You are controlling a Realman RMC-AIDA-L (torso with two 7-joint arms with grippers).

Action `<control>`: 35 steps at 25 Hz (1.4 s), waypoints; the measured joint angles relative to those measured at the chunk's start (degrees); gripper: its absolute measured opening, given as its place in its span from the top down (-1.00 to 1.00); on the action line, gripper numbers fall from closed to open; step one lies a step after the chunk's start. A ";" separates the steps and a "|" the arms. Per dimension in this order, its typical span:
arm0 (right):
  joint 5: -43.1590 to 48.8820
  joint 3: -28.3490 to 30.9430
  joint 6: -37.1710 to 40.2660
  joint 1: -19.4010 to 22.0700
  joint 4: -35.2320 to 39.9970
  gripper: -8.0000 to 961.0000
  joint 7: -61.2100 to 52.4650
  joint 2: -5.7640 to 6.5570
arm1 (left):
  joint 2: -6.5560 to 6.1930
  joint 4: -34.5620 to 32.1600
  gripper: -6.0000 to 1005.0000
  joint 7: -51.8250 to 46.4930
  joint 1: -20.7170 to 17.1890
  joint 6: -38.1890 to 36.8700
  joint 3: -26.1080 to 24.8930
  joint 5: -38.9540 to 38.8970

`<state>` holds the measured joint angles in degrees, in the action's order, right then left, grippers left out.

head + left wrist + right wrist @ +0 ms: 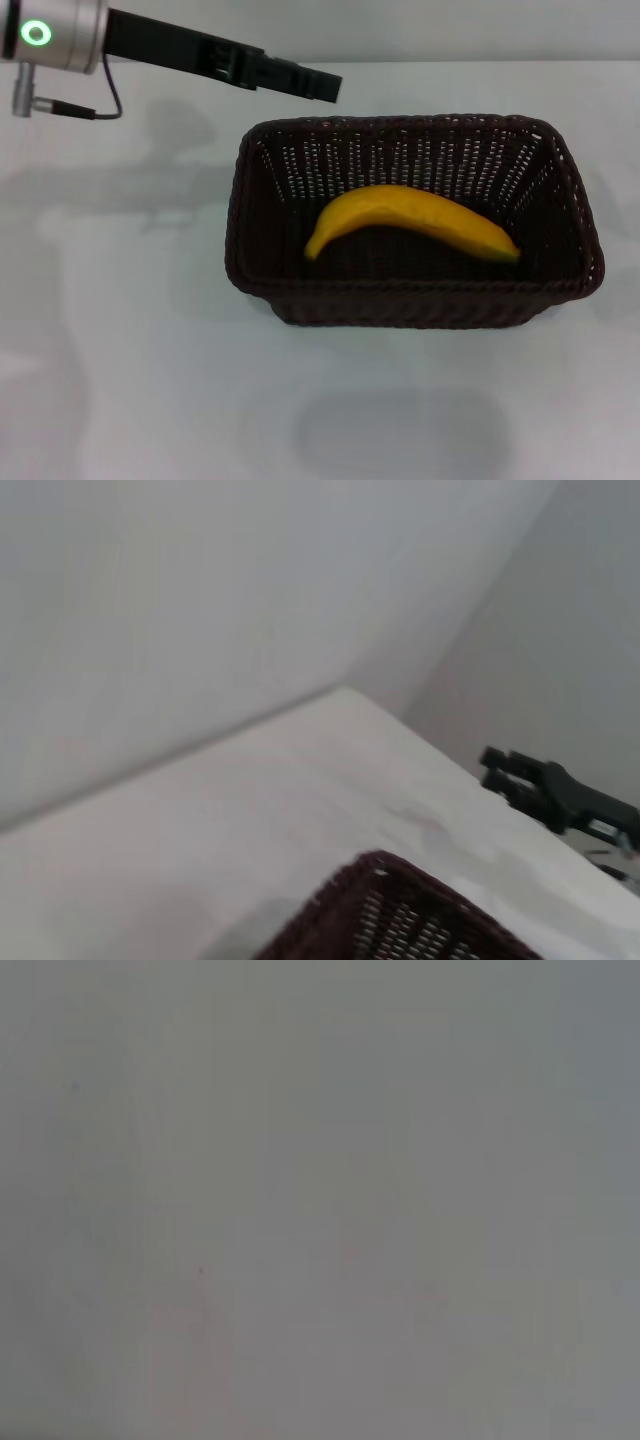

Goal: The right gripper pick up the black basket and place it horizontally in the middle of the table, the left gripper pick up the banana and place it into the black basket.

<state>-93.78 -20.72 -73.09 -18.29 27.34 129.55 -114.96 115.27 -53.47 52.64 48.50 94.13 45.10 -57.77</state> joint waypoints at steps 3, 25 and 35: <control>0.00 -0.05 -0.26 0.15 0.00 -0.03 0.00 0.00 | 1.62 -5.89 -0.78 3.01 -4.19 -1.12 -0.31 -1.47; -2.99 0.15 -6.52 3.59 -1.77 -0.02 6.45 0.07 | 4.13 14.13 -0.76 67.31 -47.01 -9.41 1.57 -68.23; -4.03 8.58 -6.57 2.65 -9.12 -0.03 15.12 0.06 | 4.13 33.23 -0.76 84.81 -46.70 -5.13 1.56 -81.84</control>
<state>-97.81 -12.14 -79.66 -15.64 18.22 144.67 -114.90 119.40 -20.24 137.45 1.79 88.99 46.66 -139.61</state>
